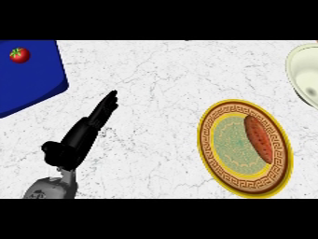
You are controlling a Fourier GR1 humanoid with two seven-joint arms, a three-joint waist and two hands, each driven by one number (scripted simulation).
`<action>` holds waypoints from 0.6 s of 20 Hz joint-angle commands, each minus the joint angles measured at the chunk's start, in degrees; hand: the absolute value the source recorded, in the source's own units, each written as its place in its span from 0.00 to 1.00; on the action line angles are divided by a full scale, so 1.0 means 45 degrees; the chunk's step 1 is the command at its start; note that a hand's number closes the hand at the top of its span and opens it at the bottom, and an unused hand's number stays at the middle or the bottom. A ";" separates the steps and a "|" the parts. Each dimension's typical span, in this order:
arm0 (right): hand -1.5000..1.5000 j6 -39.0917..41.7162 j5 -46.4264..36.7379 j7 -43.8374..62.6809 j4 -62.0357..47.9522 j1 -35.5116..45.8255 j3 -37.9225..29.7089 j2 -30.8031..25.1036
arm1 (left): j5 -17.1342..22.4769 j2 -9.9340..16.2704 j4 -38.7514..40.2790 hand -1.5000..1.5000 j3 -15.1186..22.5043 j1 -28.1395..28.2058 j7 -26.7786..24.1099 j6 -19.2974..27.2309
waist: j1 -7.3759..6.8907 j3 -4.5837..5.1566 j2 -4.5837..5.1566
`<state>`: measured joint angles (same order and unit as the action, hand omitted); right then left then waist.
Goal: Pick the pear from the plate and place it in the bowl
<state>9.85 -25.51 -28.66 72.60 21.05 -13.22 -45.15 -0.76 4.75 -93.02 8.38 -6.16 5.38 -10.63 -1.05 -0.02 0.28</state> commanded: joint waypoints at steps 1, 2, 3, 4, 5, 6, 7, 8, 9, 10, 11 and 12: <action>1.00 -0.1592 -0.1145 -0.1081 -0.2779 0.1901 0.0011 0.0159 | -0.0266 -0.0282 0.0676 0.50 0.0124 -0.0496 -0.0095 0.0118 | -0.0109 -0.0007 0.0051; 1.00 -0.1881 -0.1349 -0.1343 -0.4000 0.2599 -0.0038 0.0079 | -0.0280 -0.0128 0.0320 0.50 0.0107 -0.0405 -0.0142 0.0046 | -0.0315 -0.0016 0.0098; 1.00 -0.2870 -0.1644 -0.2039 -0.4406 0.2079 -0.0102 0.0489 | 0.0324 0.0211 0.0602 0.50 -0.0492 -0.0504 -0.0297 -0.0405 | -0.0186 -0.0015 0.0082; 1.00 -0.2674 -0.1606 -0.2356 -0.5240 0.2812 -0.0233 0.0169 | 0.0198 0.0141 0.0751 0.50 -0.0552 -0.0827 -0.0035 -0.0235 | -0.0143 -0.0012 0.0065; 1.00 -0.2954 -0.2047 -0.2109 -0.6070 0.3496 -0.0027 0.0164 | -0.0436 -0.0412 0.0291 0.50 0.0443 0.0286 -0.0532 0.0132 | -0.0371 -0.0017 0.0098; 1.00 -0.2727 -0.2486 -0.2242 -0.6651 0.3834 0.0421 0.0119 | 0.0157 0.0104 0.0316 0.50 -0.0329 -0.0446 0.0148 -0.0277 | -0.0232 -0.0010 0.0064; 1.00 -0.2685 -0.2914 -0.2100 -0.7107 0.3796 0.0706 -0.0022 | -0.0107 -0.0275 -0.0293 0.50 0.0082 -0.0490 0.0439 0.0116 | -0.0400 -0.0020 0.0104; 1.00 -0.1984 -0.3246 -0.1856 -0.7180 0.3672 0.1243 -0.0133 | -0.0364 -0.0130 0.0690 0.50 0.0103 -0.0630 -0.0444 -0.0104 | -0.0404 -0.0011 0.0172; 1.00 -0.1195 -0.3351 -0.1150 -0.7653 0.4217 0.1362 -0.0370 | -0.0218 -0.0052 0.0576 0.50 0.0184 -0.0013 -0.0659 -0.0318 | -0.0580 -0.0003 0.0182; 1.00 -0.0518 -0.3335 -0.1401 -0.8075 0.4110 0.1511 -0.0464 | -0.0224 -0.0100 0.0574 0.50 -0.0064 -0.0682 -0.0148 -0.0068 | -0.0471 -0.0011 0.0178; 1.00 -0.0328 -0.3500 -0.1296 -0.8602 0.4366 0.1680 -0.0275 | -0.0193 -0.0146 0.0654 0.50 0.0061 -0.0737 -0.0269 -0.0213 | -0.0529 -0.0014 0.0205; 1.00 -0.0102 -0.3537 -0.1403 -0.9213 0.4476 0.1675 -0.0276 | -0.0217 -0.0229 0.0628 0.50 0.0264 -0.0185 -0.0648 -0.0269 | -0.0664 -0.0020 0.0238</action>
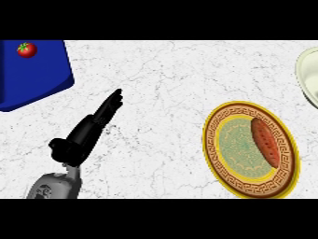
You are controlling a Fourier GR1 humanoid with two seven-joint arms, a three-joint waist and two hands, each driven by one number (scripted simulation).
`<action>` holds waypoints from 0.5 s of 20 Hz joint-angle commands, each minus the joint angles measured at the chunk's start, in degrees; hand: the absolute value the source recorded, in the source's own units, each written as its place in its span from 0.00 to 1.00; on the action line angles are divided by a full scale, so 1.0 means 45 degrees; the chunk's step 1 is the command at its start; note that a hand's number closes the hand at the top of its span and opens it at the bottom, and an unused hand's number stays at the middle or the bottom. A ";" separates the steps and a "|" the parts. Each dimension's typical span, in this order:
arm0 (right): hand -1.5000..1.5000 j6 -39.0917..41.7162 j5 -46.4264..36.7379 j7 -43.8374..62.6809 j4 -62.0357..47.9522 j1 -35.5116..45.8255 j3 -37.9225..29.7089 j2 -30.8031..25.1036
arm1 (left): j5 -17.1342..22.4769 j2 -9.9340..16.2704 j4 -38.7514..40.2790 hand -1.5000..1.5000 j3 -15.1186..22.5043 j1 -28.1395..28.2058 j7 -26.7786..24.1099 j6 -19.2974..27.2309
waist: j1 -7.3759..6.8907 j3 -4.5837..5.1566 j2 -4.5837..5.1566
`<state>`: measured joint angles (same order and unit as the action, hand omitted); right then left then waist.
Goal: Pick the pear from the plate and place it in the bowl
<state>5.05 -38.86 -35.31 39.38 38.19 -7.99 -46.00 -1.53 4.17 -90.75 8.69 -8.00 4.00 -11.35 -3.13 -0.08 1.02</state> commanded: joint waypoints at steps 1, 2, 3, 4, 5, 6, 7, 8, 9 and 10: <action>0.00 0.1966 -0.0287 -0.0086 -0.2201 0.0877 0.0440 -0.0215 | -0.0238 -0.0058 0.0180 0.50 0.0020 -0.0244 -0.0158 0.0135 | -0.0084 -0.0010 0.0049; 0.00 0.1887 -0.0418 -0.0958 -0.2682 0.0797 0.0523 -0.0268 | -0.0217 -0.0352 0.0267 0.50 0.0203 -0.0233 0.0024 0.0234 | -0.0027 -0.0022 0.0053; 0.00 0.2049 -0.0363 -0.1192 -0.3097 0.1500 0.0465 -0.0046 | -0.0337 -0.0293 0.0220 0.50 0.0150 -0.0350 0.0066 0.0310 | -0.0047 -0.0022 0.0029; 0.00 0.1892 -0.0414 -0.1882 -0.3411 0.1586 0.0478 0.0043 | -0.0074 -0.0212 0.0528 0.50 0.0019 -0.0200 -0.0266 0.0027 | -0.0048 -0.0024 0.0051; 0.00 0.1514 -0.0509 -0.2333 -0.3850 0.1731 0.0395 0.0008 | -0.0229 -0.0458 0.0366 0.50 0.0234 -0.0422 0.0141 0.0245 | -0.0110 -0.0039 0.0082; 0.00 0.1275 -0.0390 -0.2553 -0.4108 0.1772 0.0247 0.0374 | -0.0079 -0.0058 -0.0174 0.50 0.0063 0.0125 0.0119 0.0012 | -0.0077 -0.0032 0.0012; 0.00 0.1569 -0.0132 -0.2138 -0.4286 0.2610 -0.0071 0.0374 | -0.0075 -0.0211 -0.0065 0.50 0.0271 0.0049 -0.0032 -0.0088 | -0.0178 -0.0033 0.0047; 0.00 0.1536 0.0122 -0.2949 -0.4487 0.2277 -0.0368 0.0105 | -0.0051 0.0148 -0.0198 0.50 -0.0037 0.0600 -0.0557 -0.0150 | -0.0052 -0.0028 0.0003; 0.00 0.1609 -0.0016 -0.2545 -0.4835 0.2902 -0.0376 0.0074 | 0.0239 0.0287 0.0206 0.50 -0.0300 0.0148 -0.0409 -0.0460 | -0.0014 -0.0022 0.0019; 0.00 0.1367 0.0240 -0.2619 -0.5041 0.2930 -0.0678 0.0254 | -0.0184 -0.0058 -0.0442 0.50 0.0173 0.0379 0.0012 0.0021 | -0.0097 -0.0035 0.0017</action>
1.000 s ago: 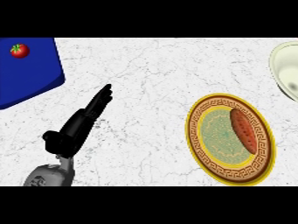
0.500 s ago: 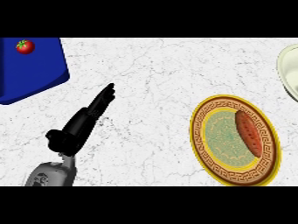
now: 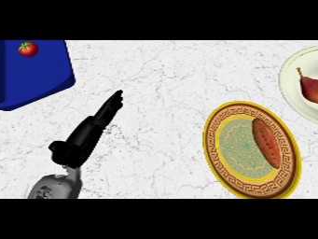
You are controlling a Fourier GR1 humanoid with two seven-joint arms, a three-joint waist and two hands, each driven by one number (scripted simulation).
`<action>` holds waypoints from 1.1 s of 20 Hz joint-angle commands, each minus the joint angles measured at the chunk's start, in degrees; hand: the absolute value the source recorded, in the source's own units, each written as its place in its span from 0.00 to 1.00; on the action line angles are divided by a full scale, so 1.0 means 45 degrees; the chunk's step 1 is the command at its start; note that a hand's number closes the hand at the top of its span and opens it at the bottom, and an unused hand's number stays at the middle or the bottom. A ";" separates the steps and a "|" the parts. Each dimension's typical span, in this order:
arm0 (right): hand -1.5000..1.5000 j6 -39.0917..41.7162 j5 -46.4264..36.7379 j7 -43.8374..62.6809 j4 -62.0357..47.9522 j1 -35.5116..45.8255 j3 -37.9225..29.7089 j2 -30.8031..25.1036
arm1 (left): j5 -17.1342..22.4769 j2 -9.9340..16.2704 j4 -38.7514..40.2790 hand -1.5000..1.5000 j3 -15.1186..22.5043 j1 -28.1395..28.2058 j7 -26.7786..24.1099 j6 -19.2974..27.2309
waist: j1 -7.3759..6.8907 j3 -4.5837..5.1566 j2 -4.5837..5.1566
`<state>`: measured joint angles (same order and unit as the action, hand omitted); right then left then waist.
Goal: Pick the pear from the plate and place it in the bowl
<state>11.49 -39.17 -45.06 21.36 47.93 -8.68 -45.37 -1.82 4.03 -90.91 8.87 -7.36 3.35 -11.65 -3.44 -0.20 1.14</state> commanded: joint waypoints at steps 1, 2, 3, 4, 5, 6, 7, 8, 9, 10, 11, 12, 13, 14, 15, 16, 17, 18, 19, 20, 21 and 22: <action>0.00 0.0027 0.0413 -0.0267 -0.1360 0.0967 -0.0700 0.0083 | -0.0245 -0.0367 0.0187 0.50 0.0191 -0.0528 0.0271 0.0283 | 0.0049 -0.0008 0.0039; 0.00 0.0215 0.0913 -0.0492 -0.1504 0.0892 -0.1213 -0.0160 | -0.0014 -0.0186 -0.0047 0.50 0.0048 -0.0183 0.0238 0.0097 | 0.0060 -0.0010 0.0018; 0.00 0.0457 0.1240 -0.0245 -0.1669 0.1086 -0.1570 -0.0326 | -0.0176 -0.0435 -0.0096 0.50 0.0240 -0.0342 0.0399 0.0311 | 0.0115 -0.0010 0.0003; 0.00 0.0930 0.1486 0.0419 -0.1895 0.1706 -0.1885 -0.0719 | 0.0222 0.0005 -0.0277 0.50 -0.0083 -0.0366 0.0606 -0.0149 | -0.0055 -0.0011 0.0035; 0.00 0.0477 0.1886 -0.0068 -0.2099 0.1195 -0.2301 -0.0425 | -0.0087 -0.0146 0.0294 0.50 -0.0194 -0.0324 -0.0152 0.0208 | 0.0097 -0.0014 0.0067; 0.00 0.0636 0.2308 0.0201 -0.2373 0.1251 -0.2789 -0.0759 | -0.0173 -0.0216 -0.0126 0.50 0.0246 0.0085 0.0154 0.0116 | 0.0015 -0.0028 0.0056; 0.00 0.1136 0.2364 0.0464 -0.2515 0.1565 -0.2871 -0.1206 | 0.0150 -0.0007 0.0276 0.50 -0.0372 -0.0531 0.0014 -0.0004 | 0.0091 -0.0014 0.0086; 0.00 0.1593 0.2639 0.1113 -0.2787 0.1894 -0.3180 -0.1594 | 0.0003 -0.0004 0.0125 0.50 0.0032 0.0185 -0.0136 -0.0135 | -0.0034 -0.0011 0.0071; 0.00 0.1544 0.2580 0.1408 -0.2983 0.1995 -0.3159 -0.1559 | 0.0057 0.0109 0.0052 0.50 -0.0113 -0.0088 -0.0178 -0.0207 | -0.0153 -0.0020 0.0128; 0.00 0.2029 0.2759 0.1500 -0.3151 0.2017 -0.3349 -0.1989 | 0.0104 0.0091 0.0360 0.50 -0.0289 -0.0443 -0.0195 -0.0173 | -0.0071 -0.0026 0.0180; 0.00 0.2234 0.2836 0.1419 -0.3305 0.1794 -0.3424 -0.2056 | 0.0074 0.0174 0.0047 0.50 -0.0215 -0.0153 0.0001 -0.0194 | -0.0051 -0.0027 0.0106; 0.00 0.1962 0.2987 0.1110 -0.3433 0.1372 -0.3619 -0.2099 | -0.0015 -0.0119 -0.0344 0.50 0.0061 -0.0105 0.0239 0.0016 | -0.0128 -0.0058 0.0147; 0.00 0.2164 0.3064 0.1093 -0.3463 0.1320 -0.3719 -0.2498 | 0.0108 -0.0051 -0.0064 0.50 -0.0117 -0.0483 0.0142 -0.0113 | -0.0060 -0.0066 0.0217; 0.00 0.2155 0.3161 0.1817 -0.3622 0.1605 -0.3840 -0.2589 | 0.0259 0.0095 0.0005 0.50 -0.0194 -0.0119 0.0149 -0.0288 | -0.0175 -0.0048 0.0194; 0.00 0.2644 0.3251 0.1670 -0.3709 0.1400 -0.3939 -0.3109 | 0.0163 -0.0009 0.0001 0.50 -0.0145 -0.0091 -0.0073 -0.0167 | -0.0151 -0.0068 0.0246; 0.00 0.2267 0.3638 0.1346 -0.3851 0.1044 -0.4342 -0.2892 | -0.0011 -0.0261 0.0002 0.50 -0.0002 -0.0267 0.0004 0.0090 | -0.0016 -0.0086 0.0236; 0.00 0.2480 0.3722 0.1375 -0.3884 0.0933 -0.4440 -0.3298 | 0.0170 -0.0086 -0.0229 0.50 -0.0153 -0.0190 0.0167 -0.0045 | -0.0067 -0.0096 0.0225; 0.00 0.2380 0.3659 0.1125 -0.3855 0.0660 -0.4380 -0.3218 | -0.0066 -0.0215 -0.0102 0.50 0.0049 -0.0332 0.0181 0.0075 | -0.0061 -0.0122 0.0305; 0.00 0.2742 0.3706 0.1165 -0.3745 0.0774 -0.4434 -0.3782 | -0.0018 0.0050 0.0154 0.50 -0.0205 -0.0172 -0.0213 -0.0066 | -0.0054 -0.0109 0.0323; 0.00 0.3112 0.4005 0.1145 -0.3949 0.0698 -0.4734 -0.3916 | 0.0202 -0.0046 -0.0184 0.50 -0.0185 -0.0297 0.0192 -0.0107 | -0.0048 -0.0139 0.0289; 0.00 0.3390 0.4068 0.0749 -0.4029 0.0275 -0.4791 -0.3940 | 0.0168 -0.0177 -0.0217 0.50 -0.0051 0.0037 -0.0066 -0.0057 | 0.0013 -0.0149 0.0270; 0.00 0.2910 0.4122 0.0670 -0.3991 0.0164 -0.4854 -0.3668 | 0.0067 -0.0126 -0.0145 0.50 -0.0113 -0.0377 0.0070 -0.0010 | -0.0017 -0.0178 0.0364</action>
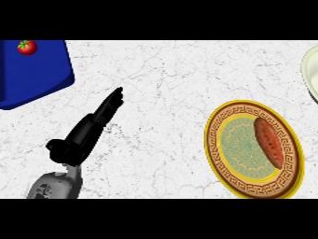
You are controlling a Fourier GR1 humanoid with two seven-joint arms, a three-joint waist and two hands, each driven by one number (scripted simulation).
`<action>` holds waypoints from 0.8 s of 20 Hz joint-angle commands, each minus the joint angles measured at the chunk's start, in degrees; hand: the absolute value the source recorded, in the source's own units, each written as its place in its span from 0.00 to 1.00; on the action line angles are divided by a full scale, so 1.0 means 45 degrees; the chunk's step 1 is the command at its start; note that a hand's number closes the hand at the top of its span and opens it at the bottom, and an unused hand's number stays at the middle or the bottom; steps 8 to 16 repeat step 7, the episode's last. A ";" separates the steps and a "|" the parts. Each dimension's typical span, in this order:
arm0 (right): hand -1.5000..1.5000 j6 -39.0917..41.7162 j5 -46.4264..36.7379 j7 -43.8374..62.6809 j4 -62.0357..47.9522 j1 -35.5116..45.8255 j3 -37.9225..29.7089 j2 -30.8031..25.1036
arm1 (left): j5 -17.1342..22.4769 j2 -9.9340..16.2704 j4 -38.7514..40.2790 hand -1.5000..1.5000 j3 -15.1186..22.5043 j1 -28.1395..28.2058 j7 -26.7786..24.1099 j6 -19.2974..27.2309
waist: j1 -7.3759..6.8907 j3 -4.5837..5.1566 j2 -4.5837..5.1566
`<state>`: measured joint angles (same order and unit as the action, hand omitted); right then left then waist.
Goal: Pick the pear from the plate and place it in the bowl
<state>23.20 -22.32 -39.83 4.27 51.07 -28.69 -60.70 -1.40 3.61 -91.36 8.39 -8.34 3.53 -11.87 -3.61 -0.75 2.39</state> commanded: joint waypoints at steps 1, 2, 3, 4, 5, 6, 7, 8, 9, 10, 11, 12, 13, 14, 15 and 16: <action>0.00 0.0672 0.0357 -0.0401 -0.0201 -0.0625 -0.0381 -0.0543 | 0.0000 -0.0197 0.0204 0.50 -0.0099 -0.0236 0.0051 0.0216 | 0.0131 -0.0043 0.0095; 0.00 0.0626 0.0510 -0.0310 -0.0149 -0.0472 -0.0537 -0.0621 | -0.0031 0.0016 0.0100 0.50 -0.0070 -0.0131 -0.0090 0.0019 | -0.0045 -0.0057 0.0116; 0.00 0.0921 0.0382 -0.0449 -0.0169 -0.0843 -0.0406 -0.0782 | 0.0018 -0.0144 -0.0064 0.50 -0.0088 -0.0241 0.0166 0.0190 | 0.0069 -0.0071 0.0068; 0.00 0.1027 0.0427 -0.0442 -0.0130 -0.0813 -0.0445 -0.0763 | -0.0125 0.0075 0.0124 0.50 -0.0004 -0.0020 -0.0228 -0.0022 | -0.0017 -0.0063 0.0106; 0.00 0.1457 0.0451 -0.0325 -0.0168 -0.0794 -0.0458 -0.0912 | -0.0086 -0.0212 0.0044 0.50 0.0159 0.0003 -0.0043 0.0111 | -0.0017 -0.0080 0.0092; 0.00 0.1390 0.0469 -0.0484 -0.0164 -0.1045 -0.0477 -0.0859 | 0.0131 0.0111 -0.0079 0.50 -0.0273 -0.0203 -0.0066 -0.0023 | -0.0022 -0.0086 0.0084; 0.00 0.1585 0.0446 -0.0449 -0.0106 -0.1038 -0.0443 -0.0862 | -0.0034 -0.0038 0.0122 0.50 -0.0114 -0.0218 0.0116 0.0121 | 0.0016 -0.0083 0.0099; 0.00 0.1585 0.0446 -0.0449 -0.0106 -0.1038 -0.0443 -0.0862 | -0.0034 -0.0038 0.0122 0.50 -0.0114 -0.0218 0.0116 0.0121 | 0.0016 -0.0083 0.0099; 0.00 0.1585 0.0446 -0.0449 -0.0106 -0.1038 -0.0443 -0.0862 | -0.0034 -0.0038 0.0122 0.50 -0.0114 -0.0218 0.0116 0.0121 | 0.0016 -0.0083 0.0099; 0.00 0.1585 0.0446 -0.0449 -0.0106 -0.1038 -0.0443 -0.0862 | -0.0034 -0.0038 0.0122 0.50 -0.0114 -0.0218 0.0116 0.0121 | 0.0016 -0.0083 0.0099; 0.00 0.1585 0.0446 -0.0449 -0.0106 -0.1038 -0.0443 -0.0862 | -0.0034 -0.0038 0.0122 0.50 -0.0114 -0.0218 0.0116 0.0121 | 0.0016 -0.0083 0.0099; 0.00 0.1585 0.0446 -0.0449 -0.0106 -0.1038 -0.0443 -0.0862 | -0.0034 -0.0038 0.0122 0.50 -0.0114 -0.0218 0.0116 0.0121 | 0.0016 -0.0083 0.0099; 0.00 0.1585 0.0446 -0.0449 -0.0106 -0.1038 -0.0443 -0.0862 | -0.0034 -0.0038 0.0122 0.50 -0.0114 -0.0218 0.0116 0.0121 | 0.0016 -0.0083 0.0099; 0.00 0.1585 0.0446 -0.0449 -0.0106 -0.1038 -0.0443 -0.0862 | -0.0034 -0.0038 0.0122 0.50 -0.0114 -0.0218 0.0116 0.0121 | 0.0016 -0.0083 0.0099; 0.00 0.1585 0.0446 -0.0449 -0.0106 -0.1038 -0.0443 -0.0862 | -0.0034 -0.0038 0.0122 0.50 -0.0114 -0.0218 0.0116 0.0121 | 0.0016 -0.0083 0.0099; 0.00 0.1585 0.0446 -0.0449 -0.0106 -0.1038 -0.0443 -0.0862 | -0.0034 -0.0038 0.0122 0.50 -0.0114 -0.0218 0.0116 0.0121 | 0.0016 -0.0083 0.0099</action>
